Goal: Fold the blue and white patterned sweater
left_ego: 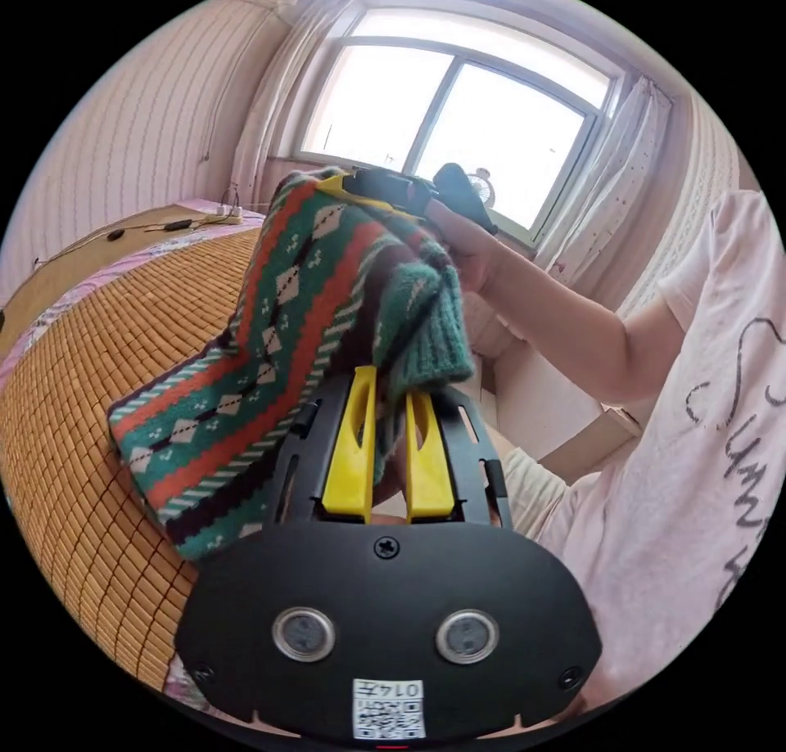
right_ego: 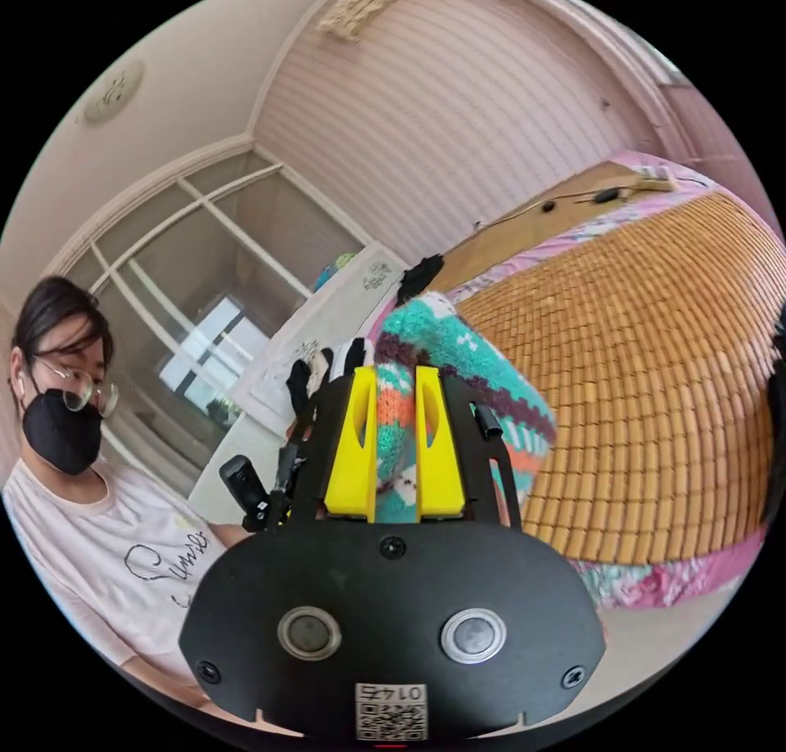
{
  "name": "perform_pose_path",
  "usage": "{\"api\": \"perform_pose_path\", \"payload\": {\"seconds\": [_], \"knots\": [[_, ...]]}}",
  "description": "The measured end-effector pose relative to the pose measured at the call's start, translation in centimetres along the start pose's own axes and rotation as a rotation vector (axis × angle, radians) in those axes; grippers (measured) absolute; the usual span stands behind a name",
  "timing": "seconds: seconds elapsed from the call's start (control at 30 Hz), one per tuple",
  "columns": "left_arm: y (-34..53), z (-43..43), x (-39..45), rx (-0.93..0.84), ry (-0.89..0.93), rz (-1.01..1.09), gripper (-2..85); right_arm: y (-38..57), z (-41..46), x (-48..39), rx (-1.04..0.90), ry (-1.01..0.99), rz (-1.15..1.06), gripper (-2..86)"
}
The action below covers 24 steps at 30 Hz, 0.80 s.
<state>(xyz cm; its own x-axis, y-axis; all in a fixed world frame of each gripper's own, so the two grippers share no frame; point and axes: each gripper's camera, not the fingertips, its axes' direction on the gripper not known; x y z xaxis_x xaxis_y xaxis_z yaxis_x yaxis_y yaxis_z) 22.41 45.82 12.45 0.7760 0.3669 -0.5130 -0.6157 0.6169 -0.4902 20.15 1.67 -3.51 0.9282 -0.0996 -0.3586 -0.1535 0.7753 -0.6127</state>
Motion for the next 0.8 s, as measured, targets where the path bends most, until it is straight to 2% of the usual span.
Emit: {"api": "perform_pose_path", "payload": {"seconds": [0.1,0.17,0.23,0.33,0.47,0.63,0.73,0.8], "knots": [[4.3,-4.1,-4.3,-0.035,-0.07,-0.137,6.3,0.4,10.3,-2.9,-0.111,0.002,-0.078,7.4],[7.3,-6.3,-7.3,-0.047,-0.128,-0.253,6.4,1.6,18.0,-4.4,-0.2,0.077,-0.151,7.0],[11.0,-8.7,-10.5,-0.076,-0.201,-0.385,6.2,2.7,23.2,-4.8,-0.303,0.162,-0.212,6.4],[14.8,-10.5,-12.7,-0.105,-0.221,-0.478,6.2,4.7,29.6,-4.7,-0.481,0.227,-0.252,6.5],[17.0,-12.5,-12.9,-0.118,-0.237,-0.519,5.6,6.0,29.4,-6.8,-0.414,0.204,-0.304,7.4],[17.3,-17.7,-12.3,-0.029,-0.315,-0.523,5.9,6.6,24.7,-9.3,-0.302,0.096,-0.323,10.7],[15.9,-19.4,-13.0,0.051,-0.424,-0.459,6.7,7.9,22.6,-10.4,-0.241,0.147,-0.411,9.7],[14.8,-18.8,-15.2,0.073,-0.448,-0.435,8.4,8.9,23.9,-10.6,-0.271,0.221,-0.456,8.8]]}}
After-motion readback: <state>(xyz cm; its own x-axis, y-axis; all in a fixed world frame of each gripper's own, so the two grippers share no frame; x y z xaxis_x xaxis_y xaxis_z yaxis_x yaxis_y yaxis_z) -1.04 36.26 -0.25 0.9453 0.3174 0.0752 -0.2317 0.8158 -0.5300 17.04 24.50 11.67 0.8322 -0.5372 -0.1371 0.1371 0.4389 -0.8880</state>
